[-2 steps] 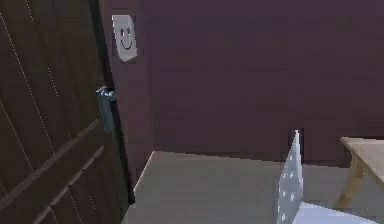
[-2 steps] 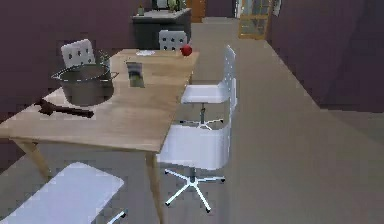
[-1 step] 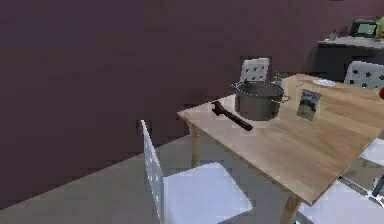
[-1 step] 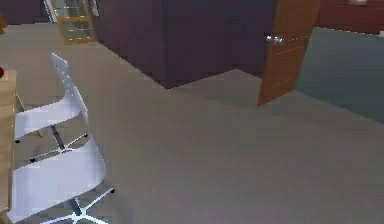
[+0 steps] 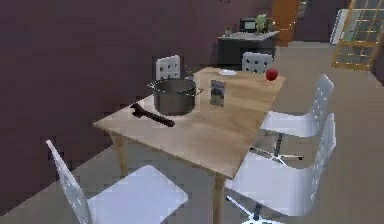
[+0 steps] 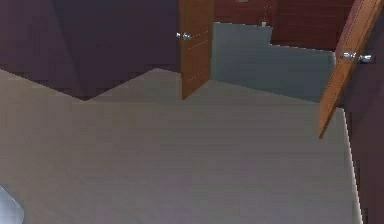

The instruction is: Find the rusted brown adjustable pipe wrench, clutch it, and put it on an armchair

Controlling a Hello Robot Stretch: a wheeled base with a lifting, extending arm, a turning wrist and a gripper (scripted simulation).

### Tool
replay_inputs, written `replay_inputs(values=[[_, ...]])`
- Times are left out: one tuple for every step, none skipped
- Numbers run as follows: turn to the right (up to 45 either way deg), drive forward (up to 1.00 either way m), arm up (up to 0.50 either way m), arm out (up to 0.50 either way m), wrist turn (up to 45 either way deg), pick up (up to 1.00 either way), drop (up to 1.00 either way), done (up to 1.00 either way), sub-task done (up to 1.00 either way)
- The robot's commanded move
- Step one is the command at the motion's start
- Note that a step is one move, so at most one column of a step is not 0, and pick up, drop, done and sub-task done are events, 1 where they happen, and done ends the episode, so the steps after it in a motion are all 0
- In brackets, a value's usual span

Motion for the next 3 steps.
replay_inputs(values=[[0.0,0.40,0.00,0.00,0.0,0.00,0.00,0.00,0.00],[-45.0,0.00,0.00,0.00,0.0,0.00,0.00,0.00,0.00],[-45.0,0.00,0.00,0.00,0.0,0.00,0.00,0.00,0.00]])
